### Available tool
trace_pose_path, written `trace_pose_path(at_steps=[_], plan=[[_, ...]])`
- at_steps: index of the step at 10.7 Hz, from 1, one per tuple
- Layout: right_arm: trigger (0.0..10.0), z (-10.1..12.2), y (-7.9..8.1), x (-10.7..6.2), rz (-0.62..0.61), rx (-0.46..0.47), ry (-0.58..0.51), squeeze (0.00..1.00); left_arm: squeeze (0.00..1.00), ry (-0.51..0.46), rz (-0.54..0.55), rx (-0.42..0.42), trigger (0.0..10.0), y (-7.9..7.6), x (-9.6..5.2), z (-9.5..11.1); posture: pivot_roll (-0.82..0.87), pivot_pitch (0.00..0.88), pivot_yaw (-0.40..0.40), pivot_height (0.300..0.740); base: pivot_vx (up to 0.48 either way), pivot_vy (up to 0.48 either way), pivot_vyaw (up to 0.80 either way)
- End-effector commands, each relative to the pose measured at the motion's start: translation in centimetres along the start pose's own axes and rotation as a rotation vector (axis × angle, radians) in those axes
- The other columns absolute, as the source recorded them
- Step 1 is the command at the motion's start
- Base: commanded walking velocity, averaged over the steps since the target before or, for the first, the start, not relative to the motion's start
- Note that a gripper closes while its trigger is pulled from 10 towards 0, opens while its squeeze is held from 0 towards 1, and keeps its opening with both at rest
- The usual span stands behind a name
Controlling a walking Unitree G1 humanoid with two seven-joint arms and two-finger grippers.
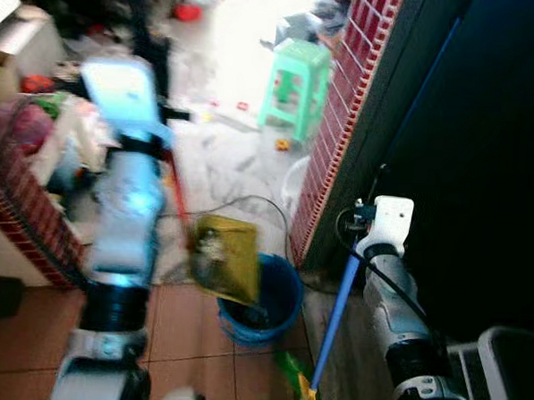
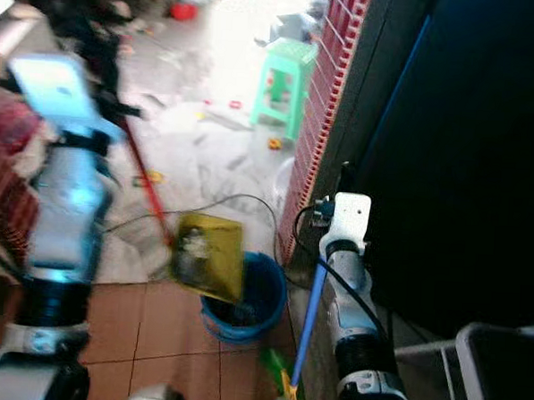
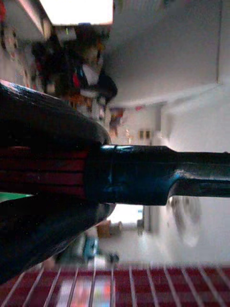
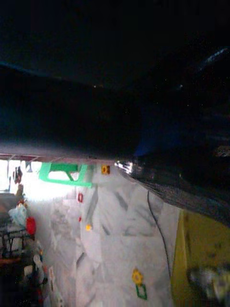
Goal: Sweep floor
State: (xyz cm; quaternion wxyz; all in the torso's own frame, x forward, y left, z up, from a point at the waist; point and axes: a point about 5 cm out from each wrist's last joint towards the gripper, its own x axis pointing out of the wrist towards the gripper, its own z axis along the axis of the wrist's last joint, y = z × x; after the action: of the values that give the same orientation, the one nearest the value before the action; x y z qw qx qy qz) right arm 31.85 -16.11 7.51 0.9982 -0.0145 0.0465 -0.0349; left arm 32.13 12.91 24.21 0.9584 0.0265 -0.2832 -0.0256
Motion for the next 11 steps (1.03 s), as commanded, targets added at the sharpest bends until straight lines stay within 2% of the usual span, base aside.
trace_pose_path(at_steps=[1,2,4,5,6,7,8,9,10,11], plan=[[10.0,0.5,-0.2,0.3,0.006,-0.051,-0.026,0.00,0.00,-0.045,-0.097,-0.003,10.0,-1.4,0.0,0.5,-0.01,0.000,-0.052,0.740,0.000,0.000,0.00],[10.0,0.5,-0.2,0.3,0.005,-0.050,-0.026,0.00,0.00,-0.042,-0.197,0.016,10.0,-2.7,-0.5,0.1,-0.01,0.000,-0.051,0.740,0.000,0.000,0.00],[10.0,0.5,-0.1,0.3,0.007,-0.050,-0.026,0.00,0.00,-0.059,-0.541,0.037,10.0,-6.8,-2.3,-0.2,0.00,0.000,-0.053,0.740,0.000,0.000,0.00],[10.0,0.5,0.0,0.3,0.009,-0.050,-0.025,0.00,0.00,-0.088,-0.673,0.053,10.0,-8.2,-3.1,0.1,0.00,0.000,-0.052,0.740,0.000,0.000,0.00],[10.0,0.5,0.0,0.4,0.011,-0.050,-0.027,0.00,0.00,-0.112,-0.758,0.041,10.0,-9.2,-3.8,0.6,0.00,0.000,-0.052,0.740,0.000,0.000,0.00],[10.0,0.5,0.1,0.4,0.013,-0.050,-0.028,0.00,0.00,-0.142,-0.869,0.066,10.0,-10.4,-4.5,1.2,0.00,0.000,-0.053,0.740,0.000,0.000,0.00],[10.0,0.5,0.1,0.4,0.015,-0.053,-0.027,0.00,0.00,-0.224,-0.934,0.173,10.0,-11.0,-4.7,2.0,0.00,0.000,-0.055,0.740,0.000,0.000,0.00],[10.0,0.4,0.1,0.5,0.016,-0.056,-0.025,0.00,0.00,-0.287,-0.935,0.188,10.0,-11.4,-4.3,3.3,0.00,0.000,-0.059,0.740,0.000,0.000,0.00],[10.0,0.5,0.1,0.6,0.018,-0.057,-0.025,0.00,0.00,-0.279,-0.929,0.170,10.0,-11.5,-4.2,3.3,0.00,0.000,-0.060,0.740,0.000,0.000,0.00],[10.0,0.5,0.2,0.6,0.020,-0.058,-0.027,0.00,0.00,-0.205,-0.853,0.035,10.0,-11.3,-3.7,3.1,0.00,0.000,-0.062,0.740,0.000,0.000,0.00]])
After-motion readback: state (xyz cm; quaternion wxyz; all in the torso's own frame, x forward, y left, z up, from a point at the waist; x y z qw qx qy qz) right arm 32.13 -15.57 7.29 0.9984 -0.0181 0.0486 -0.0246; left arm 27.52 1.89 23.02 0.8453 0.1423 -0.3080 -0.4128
